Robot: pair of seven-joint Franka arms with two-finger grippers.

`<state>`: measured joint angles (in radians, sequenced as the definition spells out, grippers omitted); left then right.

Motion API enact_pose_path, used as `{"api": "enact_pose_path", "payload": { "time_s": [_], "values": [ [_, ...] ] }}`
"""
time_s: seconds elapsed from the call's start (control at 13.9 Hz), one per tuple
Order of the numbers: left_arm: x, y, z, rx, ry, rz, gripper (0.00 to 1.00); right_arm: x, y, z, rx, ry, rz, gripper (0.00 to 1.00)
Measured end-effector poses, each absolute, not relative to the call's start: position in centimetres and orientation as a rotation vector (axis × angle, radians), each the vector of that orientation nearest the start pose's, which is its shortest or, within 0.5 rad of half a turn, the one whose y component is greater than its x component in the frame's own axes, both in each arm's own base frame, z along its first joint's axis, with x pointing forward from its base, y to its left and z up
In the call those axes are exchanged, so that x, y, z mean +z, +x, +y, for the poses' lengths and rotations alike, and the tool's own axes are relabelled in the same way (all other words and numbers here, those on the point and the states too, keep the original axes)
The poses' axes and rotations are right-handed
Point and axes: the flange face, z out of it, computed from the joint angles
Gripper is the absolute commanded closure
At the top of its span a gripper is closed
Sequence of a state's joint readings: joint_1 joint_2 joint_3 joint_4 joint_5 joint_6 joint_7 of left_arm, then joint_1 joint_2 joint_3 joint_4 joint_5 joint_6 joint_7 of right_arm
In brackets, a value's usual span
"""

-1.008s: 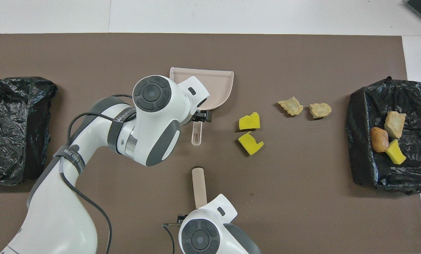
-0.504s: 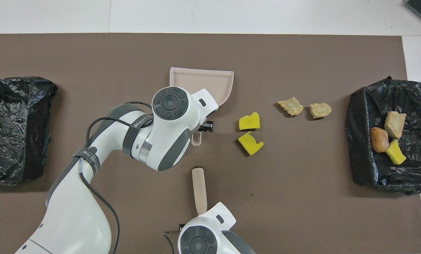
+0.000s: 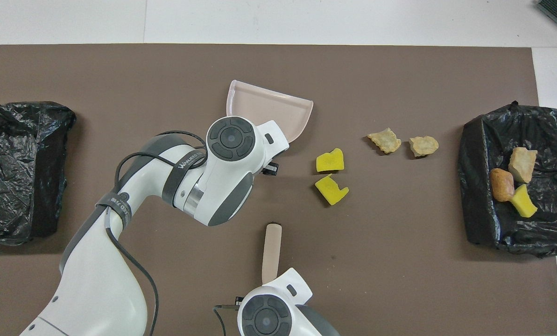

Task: Sweep and dump trash in bin
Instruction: 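Grasp and lift the brush with the right gripper while the left gripper holds the dustpan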

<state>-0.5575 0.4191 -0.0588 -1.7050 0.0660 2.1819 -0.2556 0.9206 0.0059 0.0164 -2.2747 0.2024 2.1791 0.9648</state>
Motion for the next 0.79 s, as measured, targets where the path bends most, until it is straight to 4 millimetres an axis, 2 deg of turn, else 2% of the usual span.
{"api": "enact_pose_path", "payload": {
  "time_s": [0.14,0.29,0.5,0.79],
  "values": [
    [36.5,56.2,-36.0,-0.123,-3.027,0.737,1.0,36.0,30.2,39.6,0.347,-3.122,0.285,1.0],
    [38.6,57.7,-32.4,-0.095,-2.973,0.874,1.0,37.5,31.9,36.8,0.4,-3.128,0.343,1.0],
    [40.9,58.9,-27.6,-0.032,-2.89,1.075,1.0,39.2,35.0,31.6,0.473,-3.124,0.385,1.0],
    [41.7,60.1,-22.1,0.066,-2.745,1.4,1.0,40.8,39.2,24.3,0.461,-3.194,0.34,1.0]
  ]
}}
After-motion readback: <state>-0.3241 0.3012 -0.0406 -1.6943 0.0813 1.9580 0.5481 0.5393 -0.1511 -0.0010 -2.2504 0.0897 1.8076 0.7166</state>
